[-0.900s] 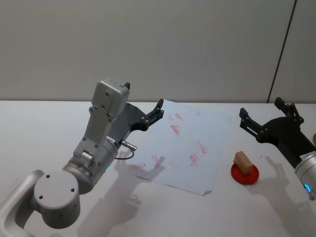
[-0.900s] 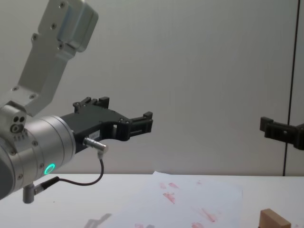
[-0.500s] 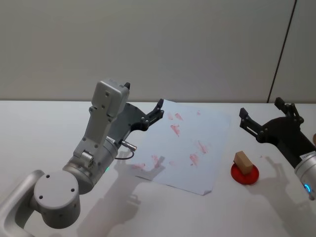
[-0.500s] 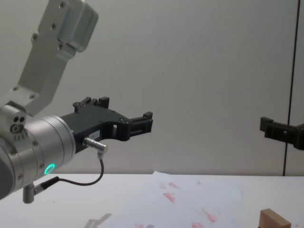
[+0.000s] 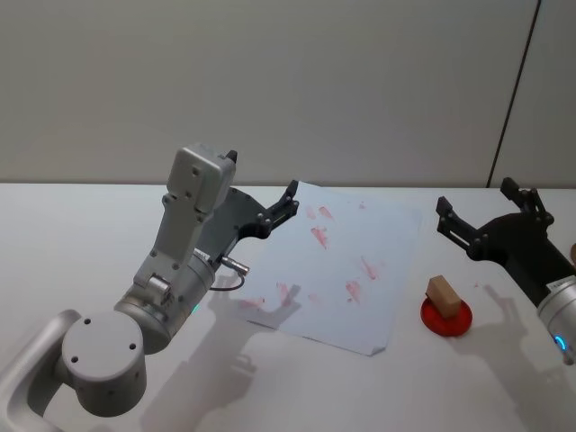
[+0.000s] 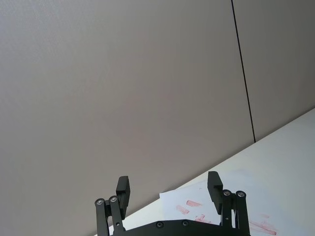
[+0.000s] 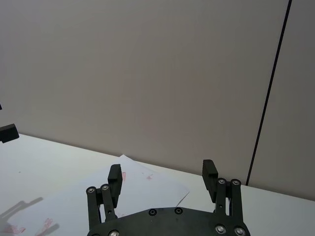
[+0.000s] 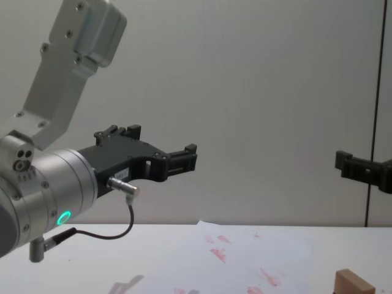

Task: Use the one hand to pick up the stamp and affix it onto the A4 paper.

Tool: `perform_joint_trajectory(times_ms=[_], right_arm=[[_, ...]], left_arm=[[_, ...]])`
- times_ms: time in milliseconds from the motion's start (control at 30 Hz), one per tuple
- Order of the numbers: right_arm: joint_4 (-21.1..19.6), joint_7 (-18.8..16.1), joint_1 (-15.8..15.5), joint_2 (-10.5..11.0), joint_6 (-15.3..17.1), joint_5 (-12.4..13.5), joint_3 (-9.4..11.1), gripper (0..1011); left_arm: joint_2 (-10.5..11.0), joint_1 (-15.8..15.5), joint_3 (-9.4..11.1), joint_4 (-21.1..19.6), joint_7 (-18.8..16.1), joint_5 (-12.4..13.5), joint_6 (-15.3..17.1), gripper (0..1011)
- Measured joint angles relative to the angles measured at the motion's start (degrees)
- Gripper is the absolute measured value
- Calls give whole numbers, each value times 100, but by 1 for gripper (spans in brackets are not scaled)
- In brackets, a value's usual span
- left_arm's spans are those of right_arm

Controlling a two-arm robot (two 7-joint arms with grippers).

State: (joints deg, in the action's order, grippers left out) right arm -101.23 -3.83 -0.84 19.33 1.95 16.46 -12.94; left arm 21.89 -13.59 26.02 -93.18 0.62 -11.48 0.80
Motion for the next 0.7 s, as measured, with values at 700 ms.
perform_joint_trajectory(times_ms=[700], right_arm=[[1, -26, -4, 19, -6, 6, 16, 1001]], left_arm=[[0, 0, 0, 0, 0, 0, 0, 1003]])
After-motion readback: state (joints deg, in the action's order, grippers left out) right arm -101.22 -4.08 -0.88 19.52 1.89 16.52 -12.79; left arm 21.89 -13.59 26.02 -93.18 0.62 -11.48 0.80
